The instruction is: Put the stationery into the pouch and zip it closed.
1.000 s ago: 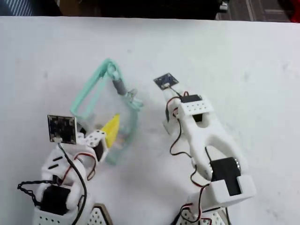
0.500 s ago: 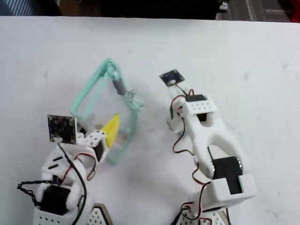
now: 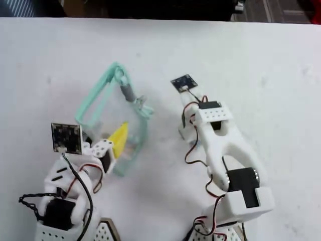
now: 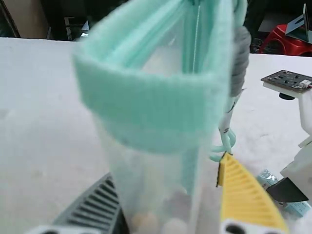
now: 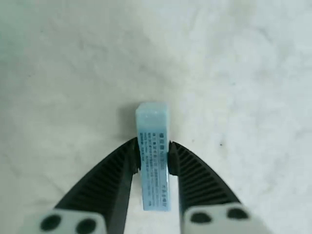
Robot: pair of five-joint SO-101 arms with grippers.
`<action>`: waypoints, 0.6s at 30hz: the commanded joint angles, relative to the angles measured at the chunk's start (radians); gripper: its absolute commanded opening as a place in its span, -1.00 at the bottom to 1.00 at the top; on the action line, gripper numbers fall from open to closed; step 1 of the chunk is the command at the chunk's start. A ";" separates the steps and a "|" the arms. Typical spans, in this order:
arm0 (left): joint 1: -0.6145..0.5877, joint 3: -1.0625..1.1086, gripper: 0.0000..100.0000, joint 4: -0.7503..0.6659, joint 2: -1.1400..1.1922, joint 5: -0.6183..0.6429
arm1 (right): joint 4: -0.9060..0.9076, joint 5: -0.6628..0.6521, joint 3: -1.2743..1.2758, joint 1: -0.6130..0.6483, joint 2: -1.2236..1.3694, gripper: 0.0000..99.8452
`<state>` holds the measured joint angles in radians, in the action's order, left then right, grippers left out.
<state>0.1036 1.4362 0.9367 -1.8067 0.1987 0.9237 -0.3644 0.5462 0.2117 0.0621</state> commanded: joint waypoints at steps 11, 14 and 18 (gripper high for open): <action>-0.002 -0.006 -0.48 -0.028 0.010 0.006 | -0.116 -0.003 0.072 -0.007 -0.008 -0.93; -0.002 -0.006 -0.48 -0.028 0.010 0.006 | -0.117 -0.003 0.074 -0.007 -0.008 -0.93; -0.002 -0.006 -0.48 -0.028 0.010 0.006 | -0.117 -0.003 0.074 -0.007 -0.008 -0.93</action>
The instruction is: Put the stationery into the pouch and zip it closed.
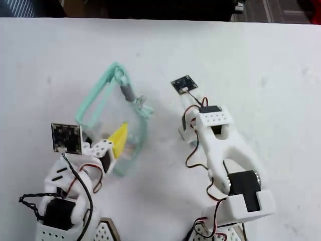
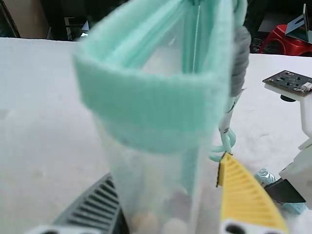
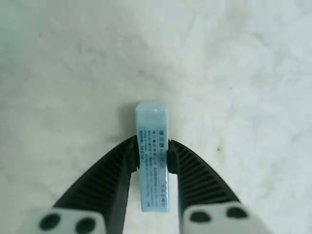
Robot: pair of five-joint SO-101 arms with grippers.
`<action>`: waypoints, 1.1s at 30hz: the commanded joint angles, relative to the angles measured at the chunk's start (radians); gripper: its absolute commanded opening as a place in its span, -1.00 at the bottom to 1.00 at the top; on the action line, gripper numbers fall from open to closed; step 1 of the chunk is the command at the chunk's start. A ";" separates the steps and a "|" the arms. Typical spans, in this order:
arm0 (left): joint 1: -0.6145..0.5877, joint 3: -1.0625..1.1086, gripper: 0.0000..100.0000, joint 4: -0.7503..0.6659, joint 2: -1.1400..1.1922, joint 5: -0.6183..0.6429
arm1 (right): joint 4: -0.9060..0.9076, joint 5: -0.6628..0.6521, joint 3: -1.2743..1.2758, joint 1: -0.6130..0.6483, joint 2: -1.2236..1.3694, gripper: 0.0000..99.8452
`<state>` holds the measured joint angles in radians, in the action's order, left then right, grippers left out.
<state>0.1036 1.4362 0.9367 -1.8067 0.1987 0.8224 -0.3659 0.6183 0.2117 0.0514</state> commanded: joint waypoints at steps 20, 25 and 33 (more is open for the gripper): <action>-0.002 -0.006 -0.48 -0.028 0.010 0.006 | -0.015 -0.002 0.005 -0.007 0.002 -0.69; -0.002 -0.006 -0.48 -0.028 0.010 0.006 | -0.015 -0.003 0.005 -0.007 0.002 -0.93; -0.002 -0.006 -0.48 -0.028 0.010 0.006 | -0.016 -0.002 0.005 -0.007 0.002 -0.97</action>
